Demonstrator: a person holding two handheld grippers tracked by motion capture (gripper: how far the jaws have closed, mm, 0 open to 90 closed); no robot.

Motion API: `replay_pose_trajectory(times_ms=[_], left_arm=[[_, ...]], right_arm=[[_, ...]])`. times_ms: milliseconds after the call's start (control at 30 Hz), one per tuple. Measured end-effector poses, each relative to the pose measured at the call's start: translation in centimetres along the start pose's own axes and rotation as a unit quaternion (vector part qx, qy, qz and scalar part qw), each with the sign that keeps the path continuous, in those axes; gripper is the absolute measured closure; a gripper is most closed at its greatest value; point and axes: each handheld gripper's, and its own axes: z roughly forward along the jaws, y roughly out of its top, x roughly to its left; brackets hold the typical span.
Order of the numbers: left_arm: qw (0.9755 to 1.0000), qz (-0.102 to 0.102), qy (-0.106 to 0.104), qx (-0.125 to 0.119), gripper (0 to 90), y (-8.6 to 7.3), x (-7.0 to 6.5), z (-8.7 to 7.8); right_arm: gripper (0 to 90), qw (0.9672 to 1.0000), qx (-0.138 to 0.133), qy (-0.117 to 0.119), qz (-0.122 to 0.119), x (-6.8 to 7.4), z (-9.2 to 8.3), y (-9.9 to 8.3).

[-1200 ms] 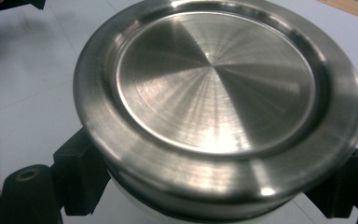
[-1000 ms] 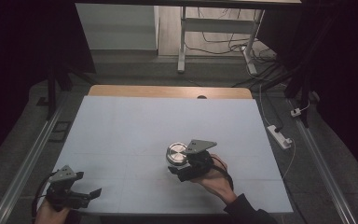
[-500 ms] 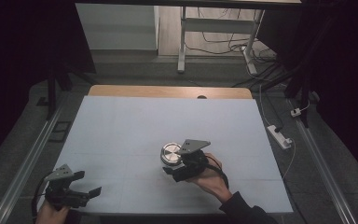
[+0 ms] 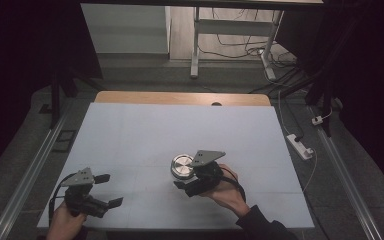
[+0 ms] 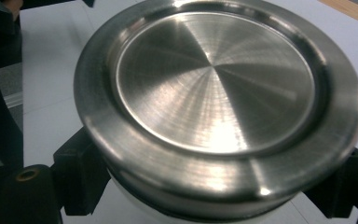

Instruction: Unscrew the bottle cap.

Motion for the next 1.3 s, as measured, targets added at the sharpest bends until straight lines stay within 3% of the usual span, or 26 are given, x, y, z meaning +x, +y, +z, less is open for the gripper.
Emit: replay_pose_trajectory(times_ms=[133, 167, 200, 367, 500, 600, 633, 667, 733, 767, 800, 833, 900, 933, 967, 1000, 1033, 1067, 1100, 1200, 1300], left_arm=[[0.9995, 0.022, -0.023, -0.005, 0.1, 1.8, -0.4, 1.4], [0.999, 0.035, -0.027, -0.009, 0.1, 2.9, -0.5, 2.1], [0.999, 0.035, -0.027, -0.009, 0.1, 2.9, -0.5, 2.1], [0.9968, 0.064, -0.047, -0.007, 0.4, 5.8, -0.8, 3.9], [0.9924, 0.1, -0.071, -0.001, 0.1, 8.0, -1.4, 5.5], [0.9872, 0.133, -0.087, 0.001, 0.1, 9.6, -1.8, 6.6], [0.9828, 0.153, -0.103, 0.004, 0.1, 10.6, -2.0, 7.3], [0.9828, 0.153, -0.103, 0.004, 0.1, 10.6, -2.0, 7.3], [0.9771, 0.174, -0.122, 0.01, 0.1, 11.5, -2.2, 7.9], [0.9699, 0.191, -0.15, 0.014, 0.1, 12.4, -2.4, 8.5], [0.9655, 0.203, -0.162, 0.017, 0.6, 12.8, -2.5, 8.8], [0.9655, 0.203, -0.162, 0.017, 1.6, 12.8, -2.5, 8.8], [0.9564, 0.228, -0.181, 0.024, 2.5, 13.5, -2.8, 9.3], [0.9519, 0.239, -0.19, 0.027, 4.2, 13.9, -2.9, 9.7], [0.9446, 0.253, -0.207, 0.03, 5.0, 14.3, -3.1, 10.1], [0.9446, 0.253, -0.207, 0.03, 5.7, 14.3, -3.1, 10.1], [0.9405, 0.261, -0.215, 0.032, 6.7, 14.7, -3.3, 10.5], [0.9405, 0.261, -0.215, 0.032, 8.1, 14.7, -3.3, 10.5], [0.936, 0.267, -0.227, 0.032, 11.0, 14.9, -3.4, 10.9], [0.9375, 0.267, -0.222, 0.031, 18.8, 14.8, -3.7, 11.4], [0.9477, 0.251, -0.195, 0.02, 19.8, 14.7, -4.0, 11.4]], right_arm=[[14.9, 1.0, -0.001, 0.004, -0.002, 0.1, 0.0, 0.0], [14.9, 1.0, -0.002, 0.007, -0.003, 0.1, -0.1, 0.1], [14.9, 1.0, -0.002, 0.007, -0.003, 0.1, -0.1, 0.1], [14.9, 0.9998, -0.002, 0.014, -0.011, 0.2, -0.2, 0.1], [14.9, 0.9997, -0.002, 0.019, -0.015, 0.3, -0.2, 0.1], [15.0, 0.9996, -0.003, 0.022, -0.017, 0.4, -0.3, 0.1], [14.9, 0.9995, -0.001, 0.024, -0.019, 0.4, -0.3, 0.1], [15.0, 0.9995, -0.001, 0.025, -0.021, 0.4, -0.3, 0.1], [15.0, 0.9993, 0.0, 0.03, -0.022, 0.5, -0.3, 0.1], [15.0, 0.9992, 0.0, 0.033, -0.022, 0.5, -0.3, 0.1], [15.0, 0.9991, 0.001, 0.035, -0.024, 0.5, -0.3, 0.1], [15.0, 0.9989, 0.002, 0.039, -0.024, 0.5, -0.3, 0.1], [15.0, 0.9987, 0.002, 0.043, -0.026, 0.6, -0.3, 0.1], [14.9, 0.9981, 0.003, 0.049, -0.039, 0.6, -0.3, 0.1], [15.0, 0.998, 0.003, 0.052, -0.037, 0.7, -0.3, 0.1], [15.0, 0.998, 0.003, 0.052, -0.037, 0.7, -0.3, 0.1], [15.0, 0.9975, 0.005, 0.057, -0.042, 0.8, -0.3, 0.2], [15.0, 0.9975, 0.005, 0.057, -0.042, 0.8, -0.3, 0.2], [14.9, 0.9971, 0.007, 0.061, -0.046, 0.9, -0.3, 0.2], [14.9, 0.997, 0.008, 0.061, -0.047, 1.0, -0.3, 0.2], [14.9, 0.9976, 0.011, 0.052, -0.045, 0.8, -0.2, 0.1]])
